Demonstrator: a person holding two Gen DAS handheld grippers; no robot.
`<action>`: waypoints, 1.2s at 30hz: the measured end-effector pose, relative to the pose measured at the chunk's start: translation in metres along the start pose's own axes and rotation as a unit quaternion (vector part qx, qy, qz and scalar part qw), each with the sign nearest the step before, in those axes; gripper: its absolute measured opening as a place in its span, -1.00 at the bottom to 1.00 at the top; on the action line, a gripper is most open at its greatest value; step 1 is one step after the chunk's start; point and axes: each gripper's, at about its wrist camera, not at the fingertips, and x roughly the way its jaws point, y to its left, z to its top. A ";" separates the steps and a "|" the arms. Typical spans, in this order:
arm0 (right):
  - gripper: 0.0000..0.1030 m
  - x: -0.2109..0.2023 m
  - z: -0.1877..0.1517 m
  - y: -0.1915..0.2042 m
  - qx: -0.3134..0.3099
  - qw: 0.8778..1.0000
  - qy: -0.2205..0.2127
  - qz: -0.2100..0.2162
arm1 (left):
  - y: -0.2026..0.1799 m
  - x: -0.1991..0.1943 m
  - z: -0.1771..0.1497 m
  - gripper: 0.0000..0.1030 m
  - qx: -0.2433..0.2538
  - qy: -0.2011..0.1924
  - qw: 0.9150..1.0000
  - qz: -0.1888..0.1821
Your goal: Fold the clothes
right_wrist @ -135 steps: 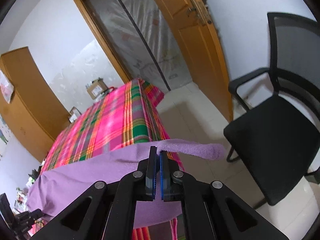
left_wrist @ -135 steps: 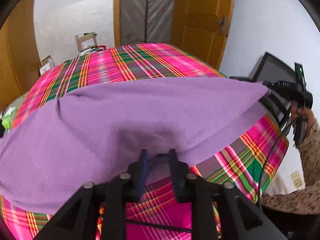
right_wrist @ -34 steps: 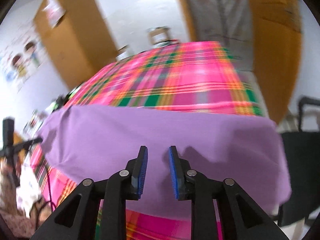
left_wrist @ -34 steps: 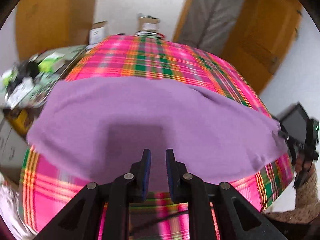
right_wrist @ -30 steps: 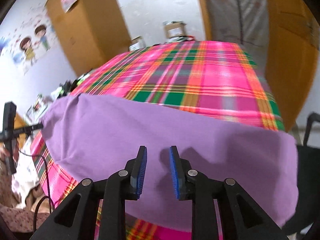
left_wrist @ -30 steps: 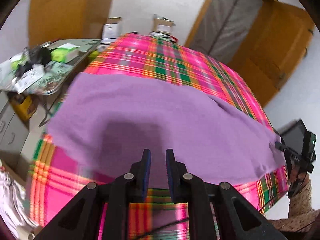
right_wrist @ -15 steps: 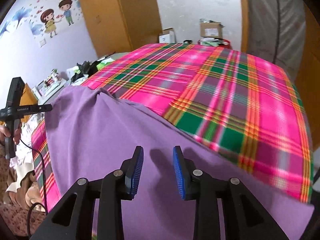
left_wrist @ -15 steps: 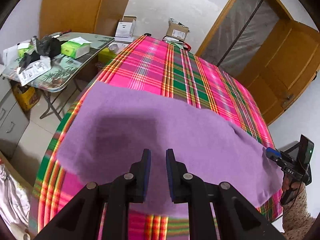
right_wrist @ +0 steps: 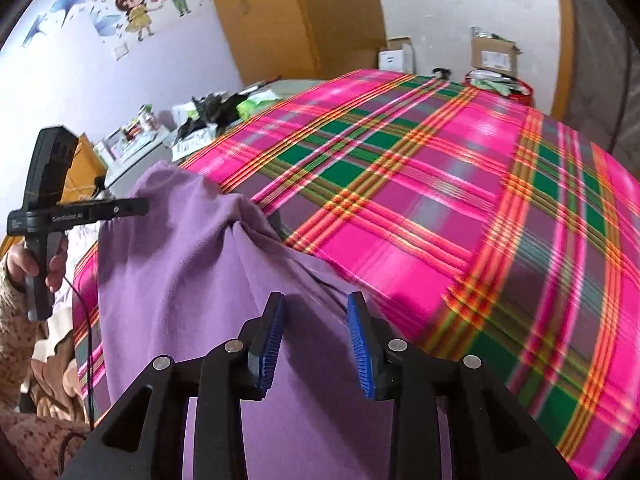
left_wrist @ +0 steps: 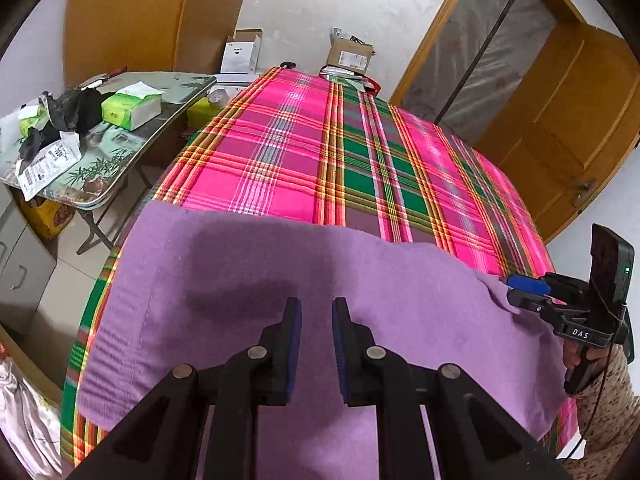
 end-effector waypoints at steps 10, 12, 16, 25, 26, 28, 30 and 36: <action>-0.29 0.018 0.017 0.014 -0.029 0.999 0.011 0.026 | -0.003 0.016 0.006 -0.69 0.003 0.012 1.000 0.002; -0.25 0.023 0.020 0.015 -0.030 0.999 0.016 0.031 | -0.002 0.017 0.007 -0.69 -0.001 0.011 1.000 0.001; -0.24 0.031 0.026 0.024 -0.044 0.998 0.022 0.040 | -0.002 0.019 0.008 -0.69 -0.005 0.011 1.000 0.000; -0.60 0.050 0.038 0.035 -0.069 0.996 0.036 0.049 | -0.009 0.030 0.008 -0.69 -0.003 0.023 1.000 0.010; -0.74 0.050 0.038 0.037 -0.072 0.995 0.037 0.051 | -0.009 0.031 0.007 -0.69 -0.005 0.024 1.000 0.011; -0.82 0.046 0.036 0.041 -0.082 0.995 0.031 0.052 | -0.007 0.033 0.007 -0.69 -0.011 0.027 1.000 0.011; -0.84 0.040 0.034 0.046 -0.093 0.994 0.019 0.046 | -0.004 0.034 0.006 -0.69 -0.016 0.028 0.999 0.008; -0.84 0.005 0.023 0.066 -0.105 0.991 -0.032 0.079 | 0.002 0.033 0.005 -0.69 -0.033 0.028 0.999 -0.004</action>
